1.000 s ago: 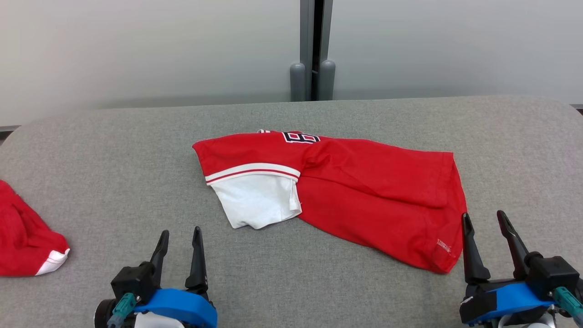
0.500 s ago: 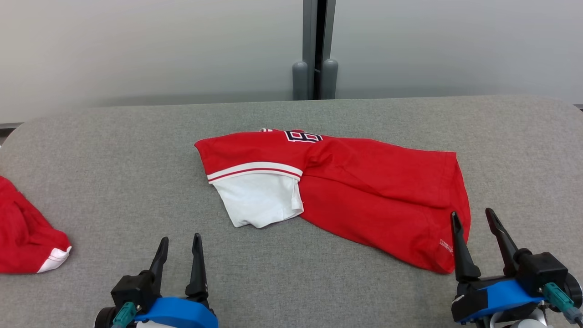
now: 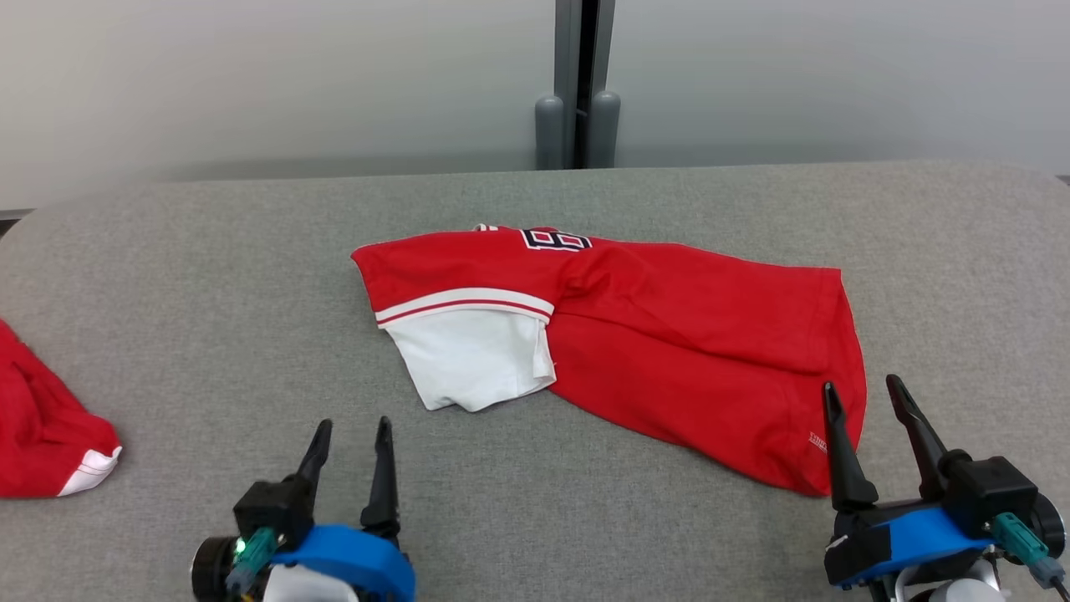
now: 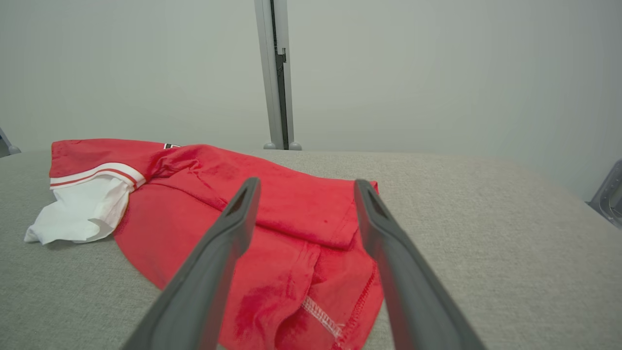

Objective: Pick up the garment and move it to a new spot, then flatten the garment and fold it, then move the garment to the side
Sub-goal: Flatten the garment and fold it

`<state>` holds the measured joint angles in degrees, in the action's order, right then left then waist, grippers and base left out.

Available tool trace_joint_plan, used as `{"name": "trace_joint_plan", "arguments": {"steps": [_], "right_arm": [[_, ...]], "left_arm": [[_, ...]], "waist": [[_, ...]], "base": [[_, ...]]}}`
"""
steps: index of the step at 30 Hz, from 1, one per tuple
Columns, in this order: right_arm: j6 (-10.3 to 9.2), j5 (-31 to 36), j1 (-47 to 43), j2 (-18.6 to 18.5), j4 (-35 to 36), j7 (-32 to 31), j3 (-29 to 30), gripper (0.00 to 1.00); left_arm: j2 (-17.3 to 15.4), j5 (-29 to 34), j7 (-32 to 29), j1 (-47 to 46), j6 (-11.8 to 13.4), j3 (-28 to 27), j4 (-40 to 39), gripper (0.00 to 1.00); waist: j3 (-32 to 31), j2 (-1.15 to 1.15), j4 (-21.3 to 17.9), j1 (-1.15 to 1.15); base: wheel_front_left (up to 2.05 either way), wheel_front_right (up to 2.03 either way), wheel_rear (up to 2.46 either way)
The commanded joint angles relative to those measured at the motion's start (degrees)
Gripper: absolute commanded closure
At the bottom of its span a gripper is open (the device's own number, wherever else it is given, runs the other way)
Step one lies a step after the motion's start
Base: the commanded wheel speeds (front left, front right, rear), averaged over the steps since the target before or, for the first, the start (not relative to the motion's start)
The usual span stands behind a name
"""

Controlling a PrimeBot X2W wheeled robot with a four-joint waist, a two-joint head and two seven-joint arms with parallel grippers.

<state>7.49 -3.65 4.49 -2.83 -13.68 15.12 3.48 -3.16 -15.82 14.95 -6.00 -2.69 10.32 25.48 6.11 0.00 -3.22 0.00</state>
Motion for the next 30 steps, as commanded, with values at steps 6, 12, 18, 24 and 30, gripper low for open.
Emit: {"name": "trace_joint_plan", "arguments": {"steps": [6, 12, 18, 24, 30], "right_arm": [[0.01, 0.2, 2.6, -0.1, 0.8, 0.0, -1.3, 0.0], [0.01, -0.5, 4.3, -0.1, 1.1, 0.1, -2.9, 0.0], [0.01, -0.4, 4.6, -0.1, 0.9, 0.1, -2.6, 0.0], [0.01, -0.3, 4.0, -0.1, 0.8, 0.1, -1.7, 0.0], [0.01, 0.2, 3.0, -0.1, 0.5, 0.1, 1.1, 0.0]], "left_arm": [[0.1, 1.1, -5.0, -7.9, -1.2, 2.9, 6.8, 0.0], [-0.3, -0.3, -10.0, -14.7, -0.6, 2.2, 14.9, 0.0], [-0.7, -0.8, -11.2, -17.8, -1.0, 2.7, 20.4, 0.62], [-0.6, -0.4, -7.9, -18.8, -1.7, 3.5, 20.8, 1.0], [-1.6, 0.8, -2.9, -18.6, -1.0, 4.3, 17.3, 1.0]], "waist": [[2.7, 0.0, -1.5, 0.0], [6.0, 0.0, -4.2, 0.0], [7.8, 0.0, -6.3, 0.0], [7.5, 0.0, -6.6, 0.0], [5.9, 0.0, -4.1, 0.0]], "base": [[0.0, 0.0, 0.0], [0.0, 0.0, 0.0], [0.0, 0.0, 0.0], [0.0, 0.0, 0.0], [0.0, 0.0, 0.0]]}}
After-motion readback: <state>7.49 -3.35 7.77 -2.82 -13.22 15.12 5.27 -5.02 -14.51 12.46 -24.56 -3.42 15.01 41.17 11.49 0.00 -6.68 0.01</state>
